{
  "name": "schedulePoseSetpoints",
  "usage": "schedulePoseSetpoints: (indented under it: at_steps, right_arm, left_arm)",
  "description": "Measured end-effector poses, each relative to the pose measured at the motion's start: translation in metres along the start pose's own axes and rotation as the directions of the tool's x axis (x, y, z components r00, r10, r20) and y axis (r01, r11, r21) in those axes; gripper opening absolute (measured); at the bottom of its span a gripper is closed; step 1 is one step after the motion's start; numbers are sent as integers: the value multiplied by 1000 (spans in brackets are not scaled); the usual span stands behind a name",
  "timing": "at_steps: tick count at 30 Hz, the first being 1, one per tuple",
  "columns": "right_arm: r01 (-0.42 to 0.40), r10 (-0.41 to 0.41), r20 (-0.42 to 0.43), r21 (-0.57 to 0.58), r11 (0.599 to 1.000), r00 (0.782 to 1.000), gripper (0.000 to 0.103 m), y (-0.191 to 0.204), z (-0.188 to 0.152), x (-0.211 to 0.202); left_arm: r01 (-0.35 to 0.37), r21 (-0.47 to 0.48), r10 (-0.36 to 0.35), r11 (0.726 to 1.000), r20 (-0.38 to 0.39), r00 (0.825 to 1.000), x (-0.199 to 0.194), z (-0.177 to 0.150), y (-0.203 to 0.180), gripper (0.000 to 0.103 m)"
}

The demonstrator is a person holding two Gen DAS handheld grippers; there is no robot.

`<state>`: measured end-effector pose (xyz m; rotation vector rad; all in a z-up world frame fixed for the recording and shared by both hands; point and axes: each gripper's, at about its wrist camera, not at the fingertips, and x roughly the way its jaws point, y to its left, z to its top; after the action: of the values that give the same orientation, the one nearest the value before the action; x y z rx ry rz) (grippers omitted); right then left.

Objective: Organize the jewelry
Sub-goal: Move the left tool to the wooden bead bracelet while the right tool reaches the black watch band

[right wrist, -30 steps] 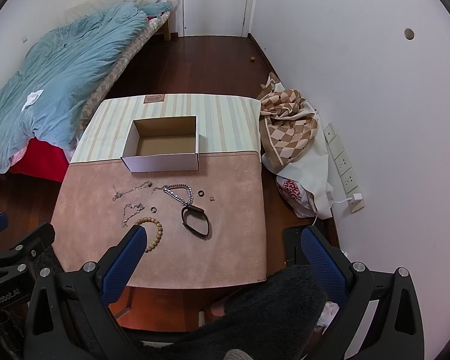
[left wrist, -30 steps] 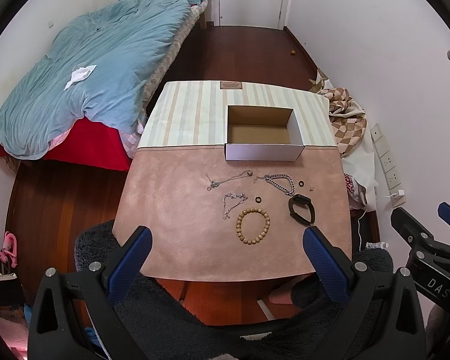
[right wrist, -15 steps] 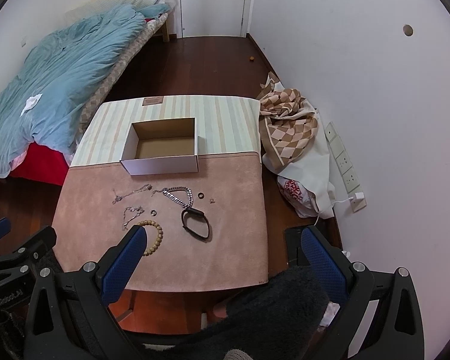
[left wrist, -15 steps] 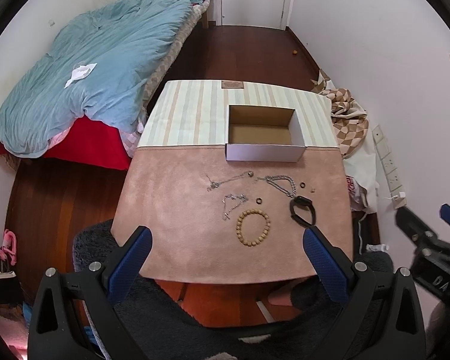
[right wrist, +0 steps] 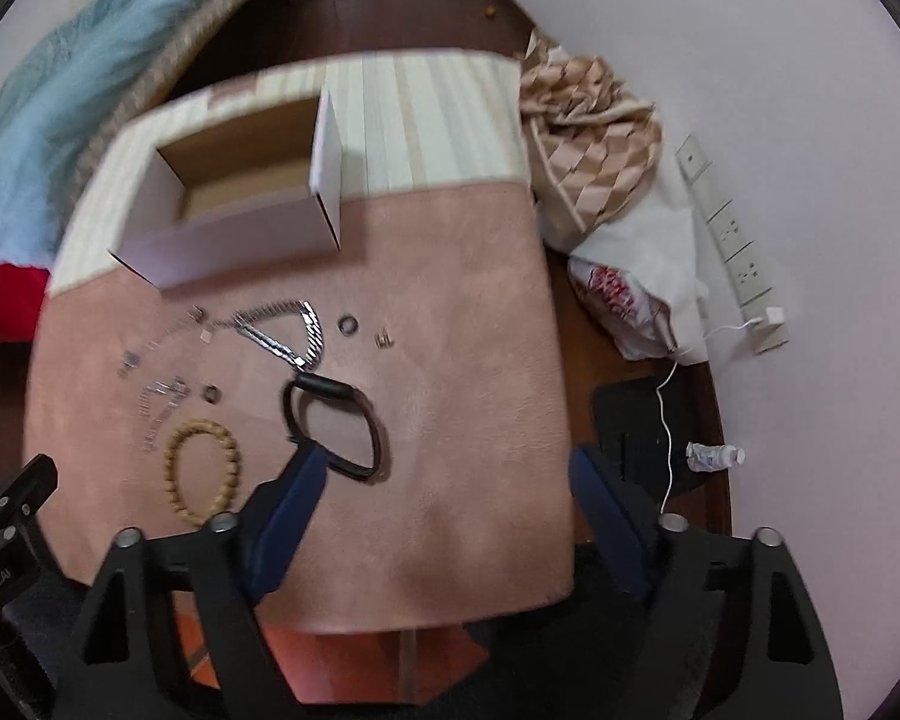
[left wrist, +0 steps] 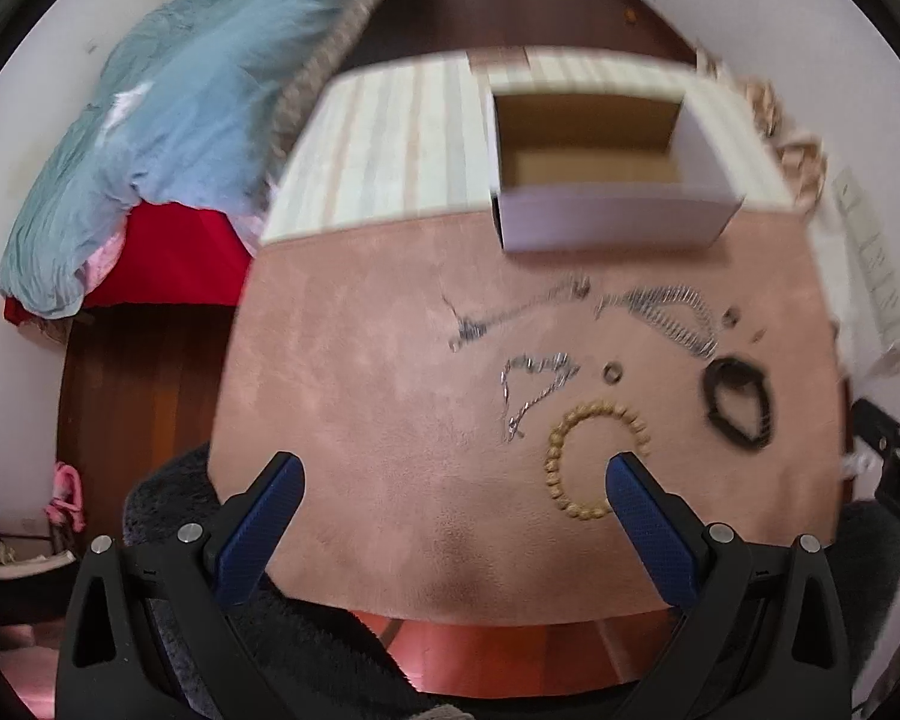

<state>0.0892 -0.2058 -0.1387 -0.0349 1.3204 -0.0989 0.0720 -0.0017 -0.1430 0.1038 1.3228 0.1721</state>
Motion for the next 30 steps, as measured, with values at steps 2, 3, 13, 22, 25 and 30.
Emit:
schedulePoseSetpoints:
  at_steps: [2,3,13,22,25,30]
  right_arm:
    - [1,-1,-29,-10,1000,1000,73,6,1,25]
    - [-8,7,-48,-11,1000,999,70,9,1,37]
    - [-64,62,-120,-10,998,991,31,25,3,94]
    - [-86,84,-61,-30,996,995,3,32,-15,74]
    - [-93,92,-52,-21,995,994,3,28,-25,65]
    - [-87,86,-54,-6,996,995,3,24,-37,63]
  left_arm:
    - [12,13,-11,1000,-52,999,22,0,-5,103]
    - [8,15,-7,1000,-65,998,29,-1,-5,103]
    - [30,-1,-30,1000,-152,988,74,-7,-12,103]
    - [99,-9,-100,995,-160,982,85,-12,-9,102]
    - [146,-20,-147,989,-168,975,94,-14,-7,102]
    - [201,11,-197,980,-151,969,100,-14,-17,68]
